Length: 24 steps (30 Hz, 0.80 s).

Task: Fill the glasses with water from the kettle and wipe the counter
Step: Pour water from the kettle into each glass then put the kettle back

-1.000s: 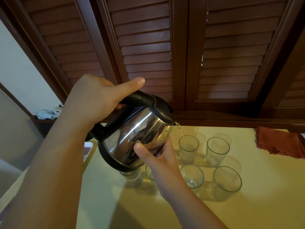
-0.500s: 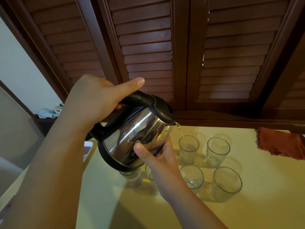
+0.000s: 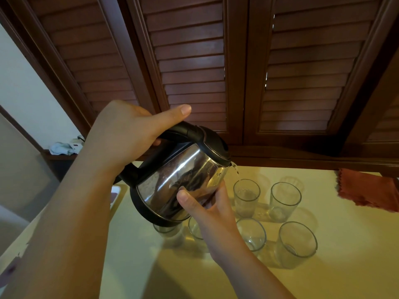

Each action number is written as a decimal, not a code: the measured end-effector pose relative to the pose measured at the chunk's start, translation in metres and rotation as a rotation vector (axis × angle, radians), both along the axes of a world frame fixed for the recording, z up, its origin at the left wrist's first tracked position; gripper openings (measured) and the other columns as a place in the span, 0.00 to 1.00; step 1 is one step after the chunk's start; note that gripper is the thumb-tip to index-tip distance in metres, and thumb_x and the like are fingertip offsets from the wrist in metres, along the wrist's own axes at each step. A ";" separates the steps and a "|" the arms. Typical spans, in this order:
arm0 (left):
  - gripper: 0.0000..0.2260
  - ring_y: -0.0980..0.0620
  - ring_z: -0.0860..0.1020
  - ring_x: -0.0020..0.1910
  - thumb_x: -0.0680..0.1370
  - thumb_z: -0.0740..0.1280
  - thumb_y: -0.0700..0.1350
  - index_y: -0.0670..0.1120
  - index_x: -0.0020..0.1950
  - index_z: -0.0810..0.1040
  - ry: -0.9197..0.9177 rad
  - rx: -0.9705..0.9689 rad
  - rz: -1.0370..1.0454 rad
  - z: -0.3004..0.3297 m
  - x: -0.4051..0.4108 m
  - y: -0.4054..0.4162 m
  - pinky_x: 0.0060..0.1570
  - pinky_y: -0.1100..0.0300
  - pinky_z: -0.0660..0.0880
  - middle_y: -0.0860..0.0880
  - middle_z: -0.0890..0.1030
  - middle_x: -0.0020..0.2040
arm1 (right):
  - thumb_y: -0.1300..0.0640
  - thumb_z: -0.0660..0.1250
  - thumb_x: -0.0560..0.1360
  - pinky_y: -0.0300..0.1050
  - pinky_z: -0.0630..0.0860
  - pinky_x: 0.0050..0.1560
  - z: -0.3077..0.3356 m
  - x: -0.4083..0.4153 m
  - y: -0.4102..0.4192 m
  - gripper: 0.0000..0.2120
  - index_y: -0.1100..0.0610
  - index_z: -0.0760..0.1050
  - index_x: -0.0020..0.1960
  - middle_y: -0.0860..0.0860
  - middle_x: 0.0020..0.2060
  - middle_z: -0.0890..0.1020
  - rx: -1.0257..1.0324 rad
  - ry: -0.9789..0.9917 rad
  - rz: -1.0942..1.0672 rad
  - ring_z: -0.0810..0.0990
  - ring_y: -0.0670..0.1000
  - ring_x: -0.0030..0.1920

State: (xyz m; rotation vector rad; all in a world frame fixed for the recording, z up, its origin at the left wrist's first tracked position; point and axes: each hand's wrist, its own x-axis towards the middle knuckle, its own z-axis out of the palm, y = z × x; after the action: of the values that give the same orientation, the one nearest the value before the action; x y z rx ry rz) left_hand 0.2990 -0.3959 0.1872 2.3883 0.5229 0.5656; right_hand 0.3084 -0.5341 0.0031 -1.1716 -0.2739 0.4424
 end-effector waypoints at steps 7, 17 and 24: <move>0.31 0.59 0.73 0.19 0.69 0.71 0.71 0.41 0.36 0.81 -0.070 -0.183 0.008 -0.006 -0.005 0.001 0.33 0.60 0.73 0.52 0.74 0.21 | 0.43 0.85 0.63 0.42 0.84 0.59 0.008 0.007 -0.009 0.40 0.42 0.73 0.72 0.43 0.63 0.85 -0.058 -0.102 -0.041 0.84 0.45 0.64; 0.35 0.49 0.72 0.25 0.66 0.73 0.74 0.40 0.39 0.82 -0.213 -0.355 -0.037 -0.002 -0.041 0.019 0.36 0.54 0.72 0.44 0.77 0.28 | 0.48 0.87 0.66 0.50 0.79 0.69 0.034 -0.011 -0.014 0.44 0.39 0.69 0.76 0.40 0.68 0.82 -0.143 -0.287 -0.112 0.80 0.43 0.69; 0.36 0.50 0.76 0.24 0.62 0.71 0.79 0.43 0.32 0.81 -0.150 -0.221 -0.077 0.012 -0.074 0.020 0.39 0.53 0.77 0.47 0.76 0.23 | 0.40 0.84 0.63 0.54 0.80 0.70 0.027 -0.066 0.006 0.44 0.38 0.69 0.75 0.41 0.68 0.81 -0.082 -0.220 -0.150 0.80 0.46 0.69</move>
State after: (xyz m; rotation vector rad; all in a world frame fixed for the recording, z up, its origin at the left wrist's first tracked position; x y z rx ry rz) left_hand 0.2255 -0.3758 0.1989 2.1283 0.4035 0.6136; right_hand 0.2421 -0.5284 0.0302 -1.3133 -0.3579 0.1941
